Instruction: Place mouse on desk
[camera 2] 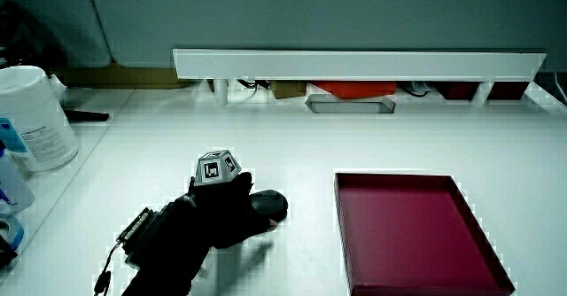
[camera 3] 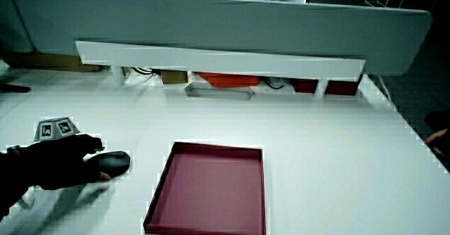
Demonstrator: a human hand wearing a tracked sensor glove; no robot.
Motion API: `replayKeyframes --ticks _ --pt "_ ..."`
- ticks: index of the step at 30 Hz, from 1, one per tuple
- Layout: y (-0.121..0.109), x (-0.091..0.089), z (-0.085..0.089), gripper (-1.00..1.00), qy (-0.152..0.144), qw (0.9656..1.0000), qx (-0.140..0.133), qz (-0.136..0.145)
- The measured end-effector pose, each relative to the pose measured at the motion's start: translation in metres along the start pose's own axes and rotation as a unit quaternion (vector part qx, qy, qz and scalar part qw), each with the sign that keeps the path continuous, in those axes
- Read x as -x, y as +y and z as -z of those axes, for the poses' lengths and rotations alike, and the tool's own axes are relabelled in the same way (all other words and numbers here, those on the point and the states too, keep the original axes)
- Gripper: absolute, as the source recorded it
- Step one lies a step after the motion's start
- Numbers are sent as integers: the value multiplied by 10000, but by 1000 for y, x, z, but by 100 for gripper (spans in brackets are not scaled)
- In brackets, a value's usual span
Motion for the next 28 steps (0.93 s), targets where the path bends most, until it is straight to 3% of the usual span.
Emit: replayKeyframes --ticks 2,3,4,6,7,9,10,11,12,13,16,17,18,19,20,21,22,24,25,26,28 --pt "-7 7 6 -75 245 9995 -163 -67" --pt "-33 -12 -7 -81 48 9989 -461 -1" --pt "-38 -10 -6 -88 -51 9984 -563 44" --pt "-59 -18 -14 -100 100 9942 -1009 359" --pt "-58 -10 -9 -100 -12 9931 -949 694" --pt "-87 -29 -22 -100 168 9908 -1217 564" --pt "-96 -33 -22 -100 282 9886 -1334 644" --pt "-100 -33 -19 -100 130 9913 -1143 636" --pt "-109 -37 -18 -100 207 9917 -1089 647" --pt "-120 -45 -20 -100 440 9880 -1237 811" --pt "-134 -47 -10 -100 135 9931 -874 767" --pt "-151 -59 -17 -100 586 9872 -1118 972" --pt "-147 -50 -6 -100 287 9874 -1073 1126" --pt "-152 -52 -5 -100 332 9890 -831 1176" --pt "-159 -55 -5 -100 326 9929 -664 935" --pt "-164 -56 -2 -100 387 9920 -702 980" --pt "-155 -41 14 -100 551 9855 -762 1415" --pt "-176 -61 2 -100 586 9910 -701 980" --pt "-176 -56 8 -100 553 9902 -716 1065" --pt "-168 -39 24 -100 522 9881 -698 1267" --pt "-179 -46 17 -100 806 9860 -739 1260"
